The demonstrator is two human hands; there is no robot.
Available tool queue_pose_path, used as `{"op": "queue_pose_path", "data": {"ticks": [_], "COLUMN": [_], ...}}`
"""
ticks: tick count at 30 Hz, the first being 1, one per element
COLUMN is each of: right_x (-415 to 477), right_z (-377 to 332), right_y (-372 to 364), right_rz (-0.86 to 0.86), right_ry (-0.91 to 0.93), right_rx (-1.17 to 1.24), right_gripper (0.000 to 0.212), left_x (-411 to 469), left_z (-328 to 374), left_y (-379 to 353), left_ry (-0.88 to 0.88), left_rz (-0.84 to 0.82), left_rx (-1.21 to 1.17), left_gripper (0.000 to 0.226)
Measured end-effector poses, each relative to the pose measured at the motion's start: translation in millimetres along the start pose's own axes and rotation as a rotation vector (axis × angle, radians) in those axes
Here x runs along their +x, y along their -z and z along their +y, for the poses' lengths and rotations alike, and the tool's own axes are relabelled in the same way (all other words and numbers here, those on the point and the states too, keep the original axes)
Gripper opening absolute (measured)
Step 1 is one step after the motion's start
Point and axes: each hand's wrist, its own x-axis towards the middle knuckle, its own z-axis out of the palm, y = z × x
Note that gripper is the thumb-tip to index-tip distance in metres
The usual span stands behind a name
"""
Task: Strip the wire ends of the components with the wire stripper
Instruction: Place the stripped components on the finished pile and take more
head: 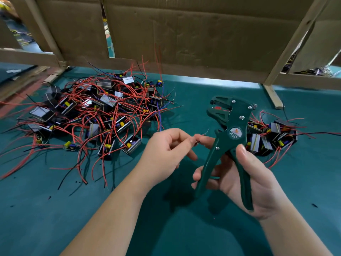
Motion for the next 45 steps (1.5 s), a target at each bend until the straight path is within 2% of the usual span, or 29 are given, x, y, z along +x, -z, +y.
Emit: {"op": "queue_pose_path", "data": {"ticks": [2,5,9,12,17,19,23,26,32,45], "right_x": [1.0,2.2,1.9,0.4,-3.9,-4.9,-8.4,-10.4,-11.3,-13.5], "right_z": [0.7,1.7,2.9,2.6,-0.5,-6.4,-16.2,-13.1,-11.1,-8.4], "right_y": [-2.7,-5.1,-5.5,-4.5,-0.7,1.7,4.7,2.0,-3.7,-1.9], "right_rz": [0.02,0.083,0.114,0.109,0.079,0.119,0.155,0.104,-0.027,-0.016], "right_ry": [0.003,0.018,0.022,0.028,0.028,-0.018,-0.235,-0.316,-0.31,-0.319], "right_rx": [-0.011,-0.034,-0.093,-0.11,-0.159,-0.164,-0.201,-0.213,-0.208,-0.292], "right_gripper": [0.084,0.087,0.081,0.079,0.06,0.053,0.07,0.068,0.06,0.046], "left_x": [-0.2,0.3,0.5,1.8,5.5,7.1,6.3,4.6,4.2,3.0], "left_z": [-1.9,-6.1,-9.3,-9.5,-3.2,0.0,5.8,6.0,4.1,4.2], "left_y": [-3.7,-9.0,-12.2,-10.5,-2.0,4.3,14.2,17.4,20.8,26.0], "left_ry": [-0.008,-0.015,-0.033,-0.015,0.025,0.007,-0.08,-0.147,-0.175,-0.17], "left_rz": [0.007,0.111,0.199,0.257,0.317,0.314,0.215,0.172,0.156,0.125], "left_rx": [0.028,0.08,0.099,0.048,-0.136,-0.147,-0.195,-0.155,-0.006,0.063], "left_gripper": [0.02,0.02,0.018,0.018,0.02,0.023,0.014,0.012,0.014,0.009]}}
